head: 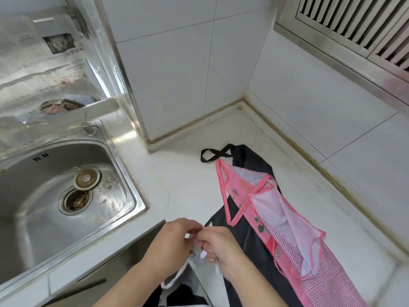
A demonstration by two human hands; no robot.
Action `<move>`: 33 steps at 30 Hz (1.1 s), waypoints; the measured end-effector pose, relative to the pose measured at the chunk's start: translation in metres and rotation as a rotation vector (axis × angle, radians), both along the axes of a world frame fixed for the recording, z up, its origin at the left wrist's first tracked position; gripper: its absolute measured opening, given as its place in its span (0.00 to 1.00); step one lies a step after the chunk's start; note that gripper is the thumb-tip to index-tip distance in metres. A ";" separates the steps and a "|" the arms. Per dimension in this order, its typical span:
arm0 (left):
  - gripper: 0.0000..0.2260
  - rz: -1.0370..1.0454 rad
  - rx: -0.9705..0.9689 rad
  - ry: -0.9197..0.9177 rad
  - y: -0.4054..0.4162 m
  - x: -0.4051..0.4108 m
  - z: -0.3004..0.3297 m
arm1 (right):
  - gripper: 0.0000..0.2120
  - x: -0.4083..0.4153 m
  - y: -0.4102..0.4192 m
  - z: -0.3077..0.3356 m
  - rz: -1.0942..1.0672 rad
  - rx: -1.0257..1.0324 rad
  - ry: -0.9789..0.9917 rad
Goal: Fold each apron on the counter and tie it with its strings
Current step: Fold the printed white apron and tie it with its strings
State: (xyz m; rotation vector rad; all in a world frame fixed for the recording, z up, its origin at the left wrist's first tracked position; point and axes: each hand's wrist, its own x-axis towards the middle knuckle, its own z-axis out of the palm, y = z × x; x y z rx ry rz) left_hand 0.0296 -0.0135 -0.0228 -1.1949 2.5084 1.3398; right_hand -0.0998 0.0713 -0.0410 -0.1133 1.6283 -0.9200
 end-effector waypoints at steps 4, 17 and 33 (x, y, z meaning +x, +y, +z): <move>0.07 0.014 0.010 -0.092 -0.002 0.003 -0.024 | 0.14 -0.001 0.007 -0.022 -0.072 -0.048 -0.152; 0.09 0.198 0.045 -0.027 0.007 -0.003 -0.044 | 0.15 -0.007 0.004 -0.047 -0.352 -0.078 -0.423; 0.11 0.385 0.340 0.101 0.000 -0.002 -0.040 | 0.07 -0.011 0.010 -0.044 0.129 -0.165 -0.264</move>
